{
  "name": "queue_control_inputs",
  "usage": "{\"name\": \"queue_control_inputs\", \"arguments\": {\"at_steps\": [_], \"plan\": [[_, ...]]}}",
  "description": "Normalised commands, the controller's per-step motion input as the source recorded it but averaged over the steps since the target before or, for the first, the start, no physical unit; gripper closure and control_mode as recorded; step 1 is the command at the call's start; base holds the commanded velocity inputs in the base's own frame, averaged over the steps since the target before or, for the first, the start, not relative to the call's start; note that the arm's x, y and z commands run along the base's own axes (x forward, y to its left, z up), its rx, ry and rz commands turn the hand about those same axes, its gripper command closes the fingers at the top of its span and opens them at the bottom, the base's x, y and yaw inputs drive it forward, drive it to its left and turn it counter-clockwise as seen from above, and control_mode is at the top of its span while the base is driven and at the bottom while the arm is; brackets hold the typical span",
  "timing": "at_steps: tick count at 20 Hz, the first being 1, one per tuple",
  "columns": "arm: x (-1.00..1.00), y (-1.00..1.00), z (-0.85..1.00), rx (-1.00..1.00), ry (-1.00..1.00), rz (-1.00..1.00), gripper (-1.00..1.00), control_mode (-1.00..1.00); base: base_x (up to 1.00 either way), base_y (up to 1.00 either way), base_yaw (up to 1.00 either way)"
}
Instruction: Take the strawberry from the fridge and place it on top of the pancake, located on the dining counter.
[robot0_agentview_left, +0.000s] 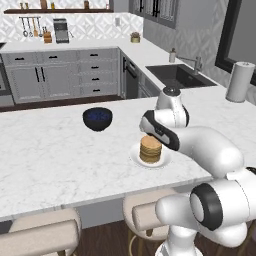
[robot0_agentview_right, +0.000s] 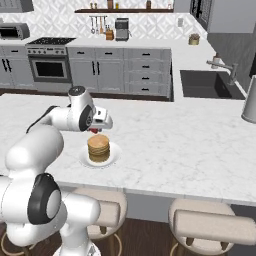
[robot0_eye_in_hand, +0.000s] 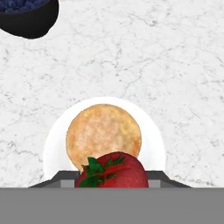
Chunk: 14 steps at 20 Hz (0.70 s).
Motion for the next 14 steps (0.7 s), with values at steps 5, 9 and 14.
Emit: {"name": "queue_control_inputs", "arguments": {"at_steps": [5,9,14], "plan": [[-0.10,0.00,-0.25,0.00,0.00,0.01,1.00,-1.00,0.00,0.00,0.00],[-0.01,0.03,-0.38,0.00,0.00,0.00,1.00,-1.00,0.00,0.00,0.00],[0.01,0.00,-0.25,0.00,0.00,0.00,1.00,-1.00,0.00,0.00,0.00]]}}
